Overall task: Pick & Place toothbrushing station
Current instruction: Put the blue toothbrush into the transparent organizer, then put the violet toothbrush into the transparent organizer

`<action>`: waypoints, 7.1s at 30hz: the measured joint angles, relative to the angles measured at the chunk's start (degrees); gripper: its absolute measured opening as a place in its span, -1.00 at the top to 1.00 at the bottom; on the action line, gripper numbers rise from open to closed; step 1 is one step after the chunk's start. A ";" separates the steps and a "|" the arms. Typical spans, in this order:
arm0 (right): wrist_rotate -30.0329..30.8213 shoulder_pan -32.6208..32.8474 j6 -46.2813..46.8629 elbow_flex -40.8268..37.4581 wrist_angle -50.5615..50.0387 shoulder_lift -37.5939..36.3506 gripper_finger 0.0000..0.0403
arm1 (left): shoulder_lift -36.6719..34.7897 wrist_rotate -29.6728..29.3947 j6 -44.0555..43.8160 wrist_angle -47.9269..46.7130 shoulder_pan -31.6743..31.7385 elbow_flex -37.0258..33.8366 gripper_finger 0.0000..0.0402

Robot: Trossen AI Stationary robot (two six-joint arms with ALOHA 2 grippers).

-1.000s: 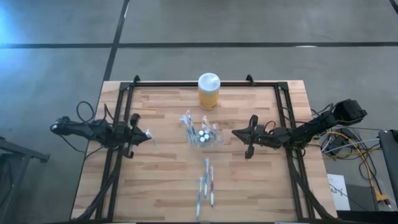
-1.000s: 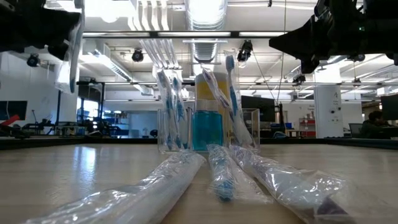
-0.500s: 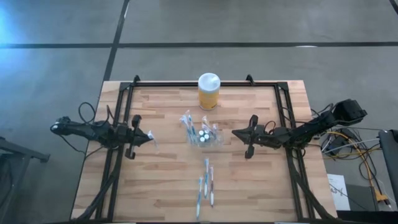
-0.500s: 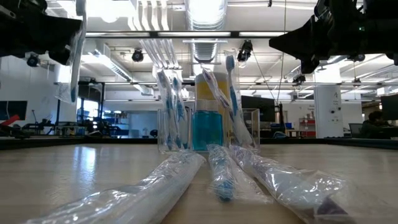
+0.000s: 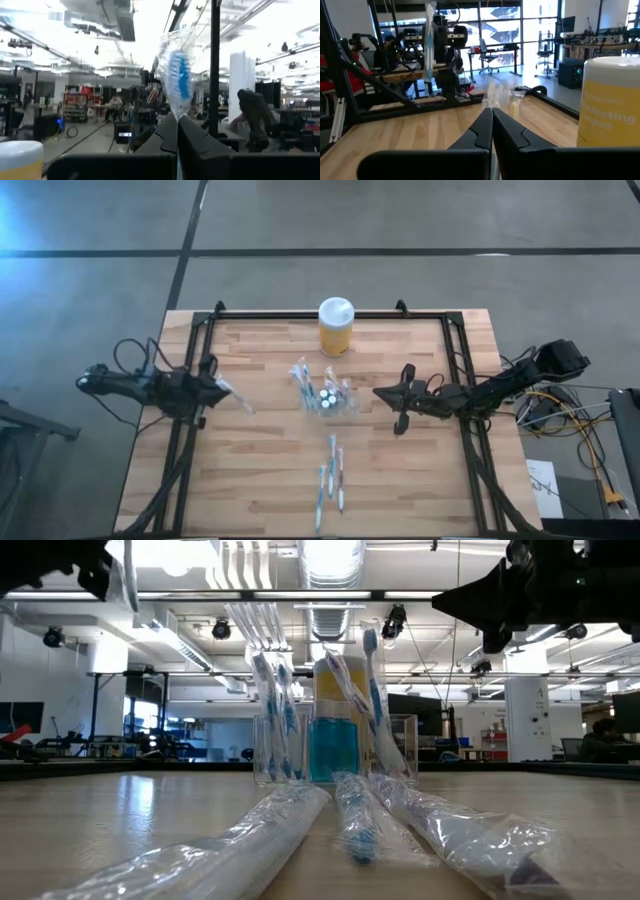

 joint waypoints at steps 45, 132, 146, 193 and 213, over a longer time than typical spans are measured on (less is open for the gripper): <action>0.08 0.02 -2.85 2.63 0.01 0.00 0.96 | 83.52 -32.78 0.35 62.48 1.86 15.54 1.00; -7.86 13.94 49.70 35.17 -53.42 21.76 0.96 | 25.72 1.24 -10.41 -11.06 -6.16 10.64 0.95; -12.60 14.19 59.22 45.90 -66.13 35.40 0.55 | 12.44 8.58 1.50 -16.70 -6.16 8.94 0.96; -13.29 10.61 60.10 56.88 -76.53 47.83 0.14 | -5.33 5.18 -5.96 -35.24 -6.16 3.41 0.95; -14.64 10.45 51.53 56.57 -88.79 43.10 0.93 | -5.33 4.94 -6.49 -36.20 -6.15 3.41 0.97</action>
